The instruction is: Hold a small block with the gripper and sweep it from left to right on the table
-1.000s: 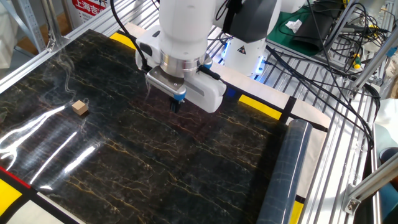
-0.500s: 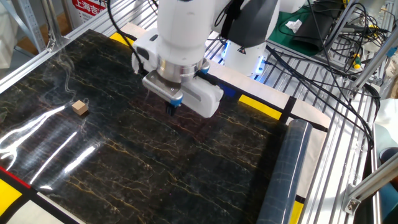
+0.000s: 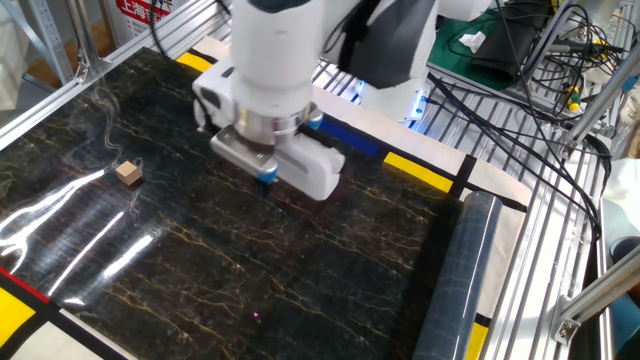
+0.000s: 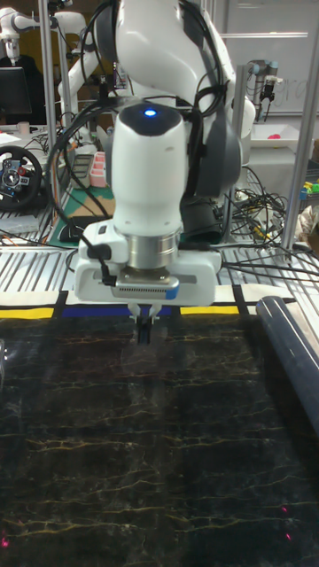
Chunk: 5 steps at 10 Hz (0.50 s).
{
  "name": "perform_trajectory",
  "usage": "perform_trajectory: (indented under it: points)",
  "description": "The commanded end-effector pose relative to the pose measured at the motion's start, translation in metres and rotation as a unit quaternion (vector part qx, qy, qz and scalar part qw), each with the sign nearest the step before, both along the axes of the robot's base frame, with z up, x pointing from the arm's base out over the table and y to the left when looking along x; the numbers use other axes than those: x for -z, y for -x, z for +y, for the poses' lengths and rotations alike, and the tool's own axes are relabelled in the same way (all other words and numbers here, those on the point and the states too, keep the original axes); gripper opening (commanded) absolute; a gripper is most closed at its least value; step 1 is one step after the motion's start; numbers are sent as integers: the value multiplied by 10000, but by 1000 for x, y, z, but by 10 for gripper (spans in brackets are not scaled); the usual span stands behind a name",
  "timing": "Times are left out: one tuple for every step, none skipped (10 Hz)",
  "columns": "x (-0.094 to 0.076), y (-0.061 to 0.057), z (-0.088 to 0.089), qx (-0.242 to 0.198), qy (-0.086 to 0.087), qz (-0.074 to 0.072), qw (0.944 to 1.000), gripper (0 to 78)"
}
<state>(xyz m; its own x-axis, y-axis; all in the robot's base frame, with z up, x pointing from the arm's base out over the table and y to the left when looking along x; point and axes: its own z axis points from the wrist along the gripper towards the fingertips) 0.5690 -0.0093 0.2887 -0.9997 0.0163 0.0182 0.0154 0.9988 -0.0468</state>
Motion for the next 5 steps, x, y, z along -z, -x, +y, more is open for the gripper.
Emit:
perform_trajectory:
  points:
    - [-4,-12,-6,-30,-82,0,10000,0]
    - [-6,-16,-9,-29,-63,14,10000,0]
    - [-5,-18,-17,-154,-134,8,9998,0]
    - [-3,-19,-26,-262,-191,2,9995,0]
    - [-1,-19,-32,-277,-236,1,9993,0]
